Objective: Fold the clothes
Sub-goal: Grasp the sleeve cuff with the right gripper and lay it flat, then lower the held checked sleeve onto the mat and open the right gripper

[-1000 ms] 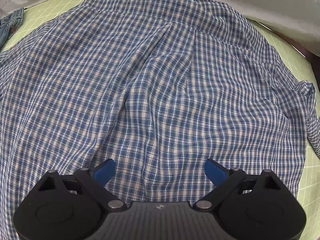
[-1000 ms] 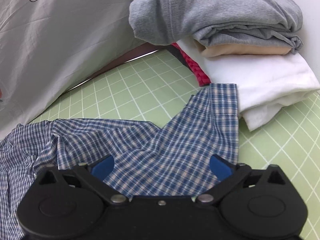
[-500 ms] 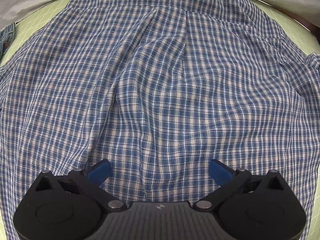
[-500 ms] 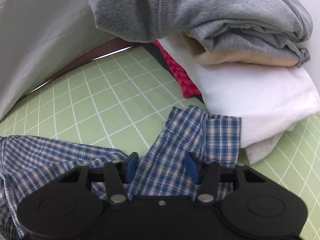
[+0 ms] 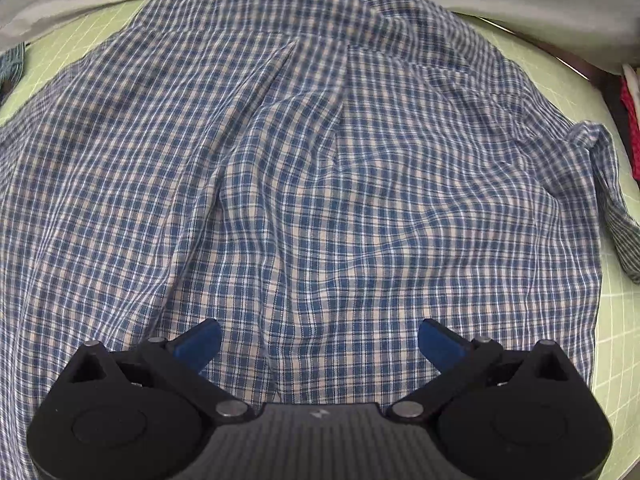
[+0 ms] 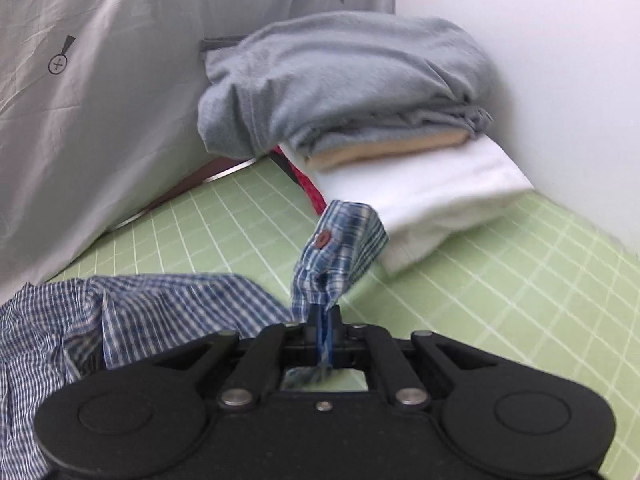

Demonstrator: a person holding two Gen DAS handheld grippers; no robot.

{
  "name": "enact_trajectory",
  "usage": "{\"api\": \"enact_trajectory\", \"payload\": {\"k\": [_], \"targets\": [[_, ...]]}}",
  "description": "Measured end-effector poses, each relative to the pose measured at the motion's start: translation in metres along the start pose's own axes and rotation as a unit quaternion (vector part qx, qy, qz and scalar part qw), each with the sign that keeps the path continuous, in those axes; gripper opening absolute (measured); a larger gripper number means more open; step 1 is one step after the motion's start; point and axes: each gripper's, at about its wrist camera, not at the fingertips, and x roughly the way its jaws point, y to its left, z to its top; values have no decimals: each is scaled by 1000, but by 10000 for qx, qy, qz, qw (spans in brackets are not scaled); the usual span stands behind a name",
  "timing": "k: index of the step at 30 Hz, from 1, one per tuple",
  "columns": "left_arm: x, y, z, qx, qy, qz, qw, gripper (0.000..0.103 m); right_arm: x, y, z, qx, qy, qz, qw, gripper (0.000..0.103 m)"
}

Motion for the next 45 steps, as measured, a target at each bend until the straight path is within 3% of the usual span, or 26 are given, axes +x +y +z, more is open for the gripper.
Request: {"api": "enact_trajectory", "payload": {"k": [2,5,7,11,14,15,16,18,20,24,26,28,29,34,37,45], "targets": [[-5,-4,-3,63,-48,-72,9999,103,0,-15,-21,415,364,81,9984,11],[-11,-11,-2,102,-103,-212,9997,103,0,-37,-51,1042,886,206,9904,33],[-20,-6,-8,156,-165,-213,9995,103,-3,-48,-61,1540,873,332,9837,57],[-20,-18,-1,175,-289,-183,9993,103,3,-62,-61,2182,788,312,9722,73],[-24,-15,-2,78,-341,-163,9993,103,2,-69,-52,2125,574,148,9754,72],[-24,-15,-2,41,-355,-153,9992,103,1,-71,-47,2035,492,65,9778,59],[-22,-15,-1,5,-362,-139,9992,103,0,-73,-43,1945,409,-19,9800,35],[-20,-14,1,-62,-380,-110,9992,103,-2,-76,-35,1764,244,-186,9838,19],[-21,-12,2,-124,-407,-81,9991,103,-5,-80,-26,1581,78,-353,9868,14],[-29,1,-1,-311,-454,-3,9985,103,-9,-88,-9,1212,-253,-685,9899,13],[-29,8,-1,-427,-436,8,9981,103,-2,-91,-4,1052,-148,-869,9905,15],[-26,13,-1,-507,-394,-10,9979,103,12,-94,-2,911,168,-1066,9900,35],[-24,15,-1,-528,-382,-21,9979,103,18,-95,-1,848,313,-1162,9891,40],[-19,30,-2,-737,-390,29,9965,103,14,-75,-6,779,311,-1111,9903,86],[-15,42,4,-884,-369,77,9954,103,17,-45,-4,513,306,-876,9944,91],[-8,86,50,-1322,-574,274,9892,103,54,85,20,-496,590,404,9962,93]]}}
